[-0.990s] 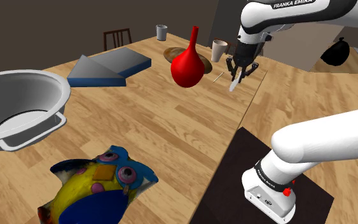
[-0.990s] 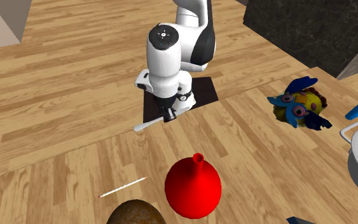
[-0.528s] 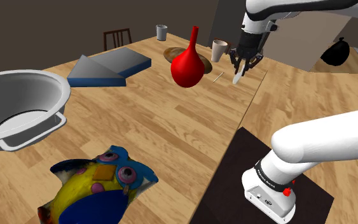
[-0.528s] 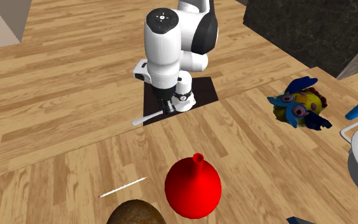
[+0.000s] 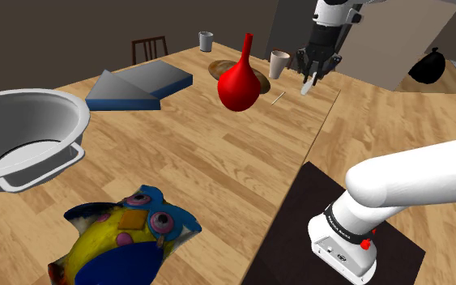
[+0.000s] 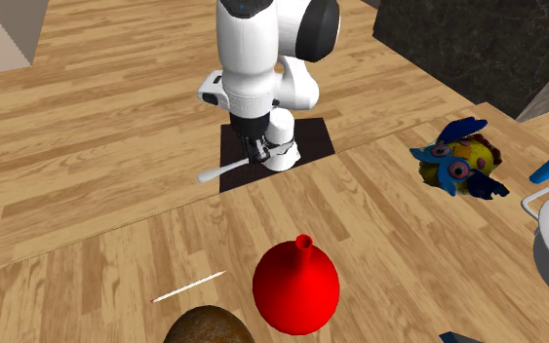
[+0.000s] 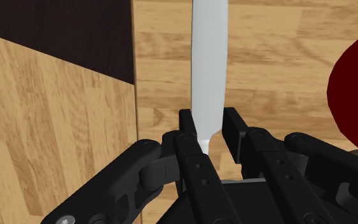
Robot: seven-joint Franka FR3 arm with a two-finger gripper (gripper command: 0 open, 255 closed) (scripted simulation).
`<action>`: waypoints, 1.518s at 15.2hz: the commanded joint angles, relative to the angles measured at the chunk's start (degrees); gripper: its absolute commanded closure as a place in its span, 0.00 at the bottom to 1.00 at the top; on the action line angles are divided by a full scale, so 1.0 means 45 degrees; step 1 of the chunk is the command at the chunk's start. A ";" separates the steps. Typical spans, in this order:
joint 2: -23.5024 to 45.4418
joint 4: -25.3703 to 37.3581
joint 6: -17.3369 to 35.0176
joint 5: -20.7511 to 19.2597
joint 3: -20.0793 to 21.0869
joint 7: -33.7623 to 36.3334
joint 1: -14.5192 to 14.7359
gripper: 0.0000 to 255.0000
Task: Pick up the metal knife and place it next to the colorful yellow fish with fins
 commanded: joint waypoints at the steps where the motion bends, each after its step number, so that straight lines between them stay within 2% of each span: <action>1: -0.0020 0.0237 -0.0261 -0.0007 -0.0013 -0.0029 -0.0006 1.00; 12: -0.2839 -0.1385 -0.1465 0.1935 0.2210 0.2708 0.1347 1.00; 23: -0.4087 -0.1265 -0.2447 0.4464 0.4902 0.5896 0.2700 1.00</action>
